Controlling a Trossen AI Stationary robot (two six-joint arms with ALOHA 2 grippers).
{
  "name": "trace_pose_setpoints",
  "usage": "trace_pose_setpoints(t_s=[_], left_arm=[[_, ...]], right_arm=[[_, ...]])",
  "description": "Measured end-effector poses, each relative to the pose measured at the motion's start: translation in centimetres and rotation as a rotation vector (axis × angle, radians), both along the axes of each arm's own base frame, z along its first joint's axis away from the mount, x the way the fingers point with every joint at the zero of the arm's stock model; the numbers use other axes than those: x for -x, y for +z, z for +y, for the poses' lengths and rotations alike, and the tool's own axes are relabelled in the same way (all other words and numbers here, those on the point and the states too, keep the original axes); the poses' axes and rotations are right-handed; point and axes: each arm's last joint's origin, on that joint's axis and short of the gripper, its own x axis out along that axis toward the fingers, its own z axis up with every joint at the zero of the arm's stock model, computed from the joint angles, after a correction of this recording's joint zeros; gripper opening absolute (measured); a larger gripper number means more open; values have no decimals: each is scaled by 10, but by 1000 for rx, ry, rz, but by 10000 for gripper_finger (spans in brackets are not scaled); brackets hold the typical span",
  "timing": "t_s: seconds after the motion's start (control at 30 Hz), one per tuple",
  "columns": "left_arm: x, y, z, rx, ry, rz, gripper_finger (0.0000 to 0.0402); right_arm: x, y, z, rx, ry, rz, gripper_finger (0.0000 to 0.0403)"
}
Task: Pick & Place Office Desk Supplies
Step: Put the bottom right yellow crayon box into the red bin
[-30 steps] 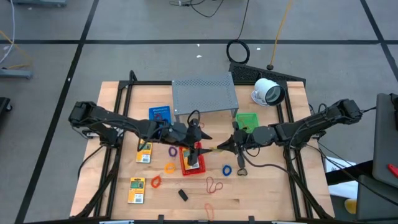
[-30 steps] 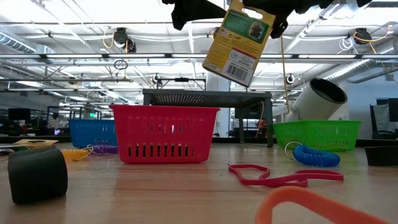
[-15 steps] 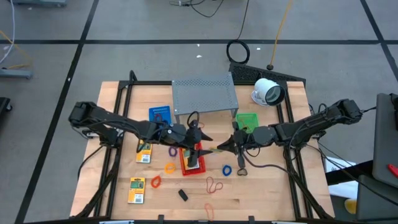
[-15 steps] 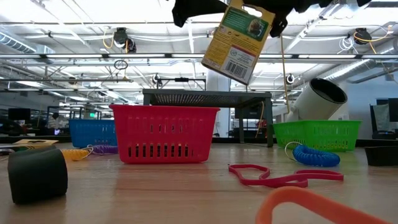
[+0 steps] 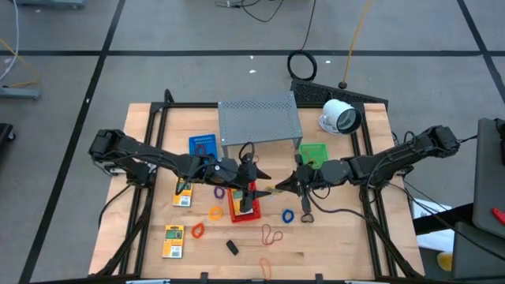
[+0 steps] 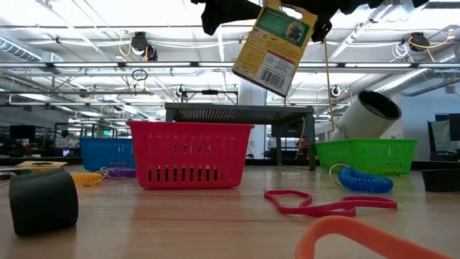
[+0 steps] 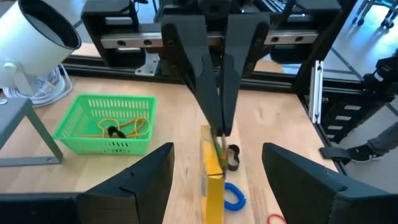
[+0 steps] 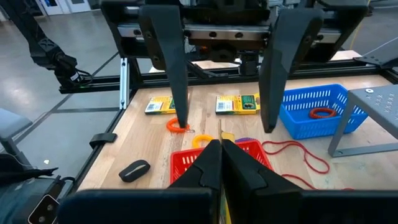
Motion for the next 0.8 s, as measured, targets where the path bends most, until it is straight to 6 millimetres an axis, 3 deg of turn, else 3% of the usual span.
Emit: trace_pose_setpoints(t_s=[0.8], left_arm=[[-11,-11,5,17,9,-1,250]], right_arm=[[0,0,0,-1,0,-2,0]])
